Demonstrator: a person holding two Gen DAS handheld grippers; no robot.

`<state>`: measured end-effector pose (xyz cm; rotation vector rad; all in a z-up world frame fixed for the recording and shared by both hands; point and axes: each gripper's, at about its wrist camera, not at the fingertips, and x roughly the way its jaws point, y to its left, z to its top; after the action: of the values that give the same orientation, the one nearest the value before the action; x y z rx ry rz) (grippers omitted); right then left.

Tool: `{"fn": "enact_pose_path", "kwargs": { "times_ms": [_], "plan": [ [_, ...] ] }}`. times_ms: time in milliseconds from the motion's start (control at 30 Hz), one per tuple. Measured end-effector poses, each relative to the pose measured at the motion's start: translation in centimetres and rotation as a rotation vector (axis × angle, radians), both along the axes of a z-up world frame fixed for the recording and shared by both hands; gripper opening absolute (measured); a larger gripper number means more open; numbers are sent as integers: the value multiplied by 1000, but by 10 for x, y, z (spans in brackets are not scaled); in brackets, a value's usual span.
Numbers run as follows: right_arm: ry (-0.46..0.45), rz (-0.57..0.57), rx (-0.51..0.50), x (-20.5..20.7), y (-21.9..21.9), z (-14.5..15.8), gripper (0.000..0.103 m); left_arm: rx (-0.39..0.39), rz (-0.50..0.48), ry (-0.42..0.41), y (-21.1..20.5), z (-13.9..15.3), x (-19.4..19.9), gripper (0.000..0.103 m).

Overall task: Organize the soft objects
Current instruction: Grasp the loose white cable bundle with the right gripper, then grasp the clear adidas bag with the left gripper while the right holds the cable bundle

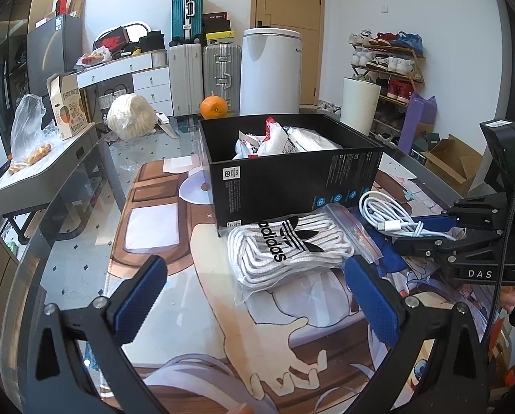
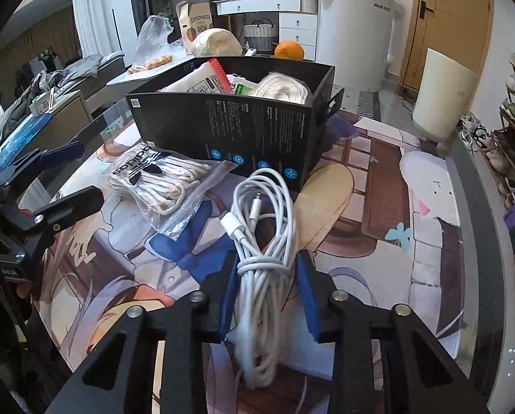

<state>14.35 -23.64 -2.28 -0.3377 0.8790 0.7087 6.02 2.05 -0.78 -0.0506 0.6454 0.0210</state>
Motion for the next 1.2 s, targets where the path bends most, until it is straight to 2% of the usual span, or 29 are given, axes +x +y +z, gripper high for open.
{"fn": "enact_pose_path", "kwargs": {
  "times_ms": [433, 767, 1100, 1200],
  "plan": [
    [13, -1, 13, 5, -7, 1, 30, 80, -31, 98, -18, 0, 23, 103],
    [28, -6, 23, 10, -10, -2, 30, -6, -58, 166, -32, -5, 51, 103],
    [34, -4, 26, 10, -12, -1, 30, 21, -43, 255, -44, -14, 71, 103],
    [34, -4, 25, 10, -12, -1, 30, 7, -54, 300, -45, -20, 77, 103]
  ]
}}
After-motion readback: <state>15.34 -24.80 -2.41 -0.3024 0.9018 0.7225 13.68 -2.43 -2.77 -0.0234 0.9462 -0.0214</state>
